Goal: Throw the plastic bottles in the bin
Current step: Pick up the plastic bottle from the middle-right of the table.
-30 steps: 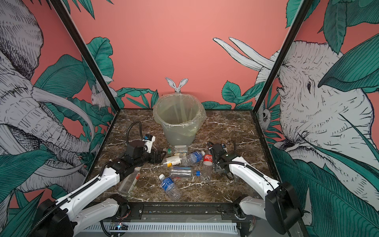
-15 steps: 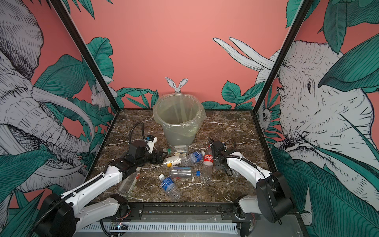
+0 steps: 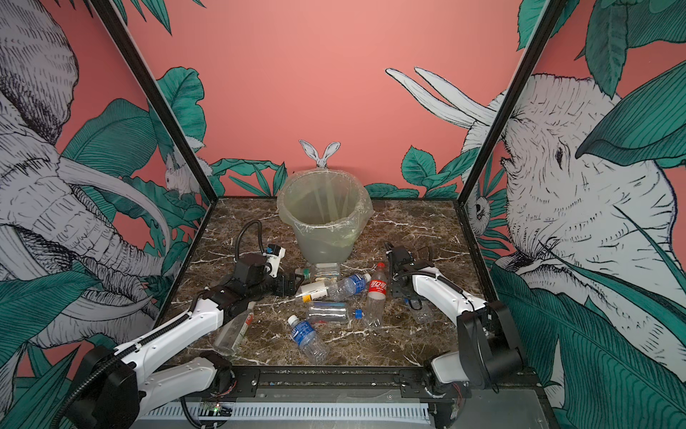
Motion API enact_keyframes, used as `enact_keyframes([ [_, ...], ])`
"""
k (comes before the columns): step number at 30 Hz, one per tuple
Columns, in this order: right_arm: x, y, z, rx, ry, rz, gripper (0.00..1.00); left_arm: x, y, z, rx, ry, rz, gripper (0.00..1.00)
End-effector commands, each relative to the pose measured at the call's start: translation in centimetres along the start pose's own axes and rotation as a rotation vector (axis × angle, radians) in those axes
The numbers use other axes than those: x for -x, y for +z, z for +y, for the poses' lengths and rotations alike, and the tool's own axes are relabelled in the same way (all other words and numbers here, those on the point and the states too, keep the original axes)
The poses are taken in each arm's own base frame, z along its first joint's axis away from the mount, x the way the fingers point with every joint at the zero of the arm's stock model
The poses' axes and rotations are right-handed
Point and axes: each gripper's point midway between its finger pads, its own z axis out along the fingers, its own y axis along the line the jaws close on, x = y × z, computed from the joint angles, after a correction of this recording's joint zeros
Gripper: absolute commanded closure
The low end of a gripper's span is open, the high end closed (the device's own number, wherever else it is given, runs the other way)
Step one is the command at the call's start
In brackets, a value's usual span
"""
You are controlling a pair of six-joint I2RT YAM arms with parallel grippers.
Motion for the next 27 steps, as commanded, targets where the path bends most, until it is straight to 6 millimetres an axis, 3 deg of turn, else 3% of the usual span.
enact_keyframes([
  [1,-1.3,-0.2,-0.2,0.009,-0.006,0.044,0.15,0.2,-0.1,-0.3,-0.013,0.002,-0.012,0.07],
  [9,-2.6,0.0,-0.2,0.02,-0.033,0.079,0.18,0.3,0.5,-0.5,-0.024,-0.004,0.001,0.07],
  [27,-2.7,0.7,1.3,0.092,-0.024,0.074,0.29,-0.3,0.7,-0.3,-0.021,-0.011,0.017,0.07],
])
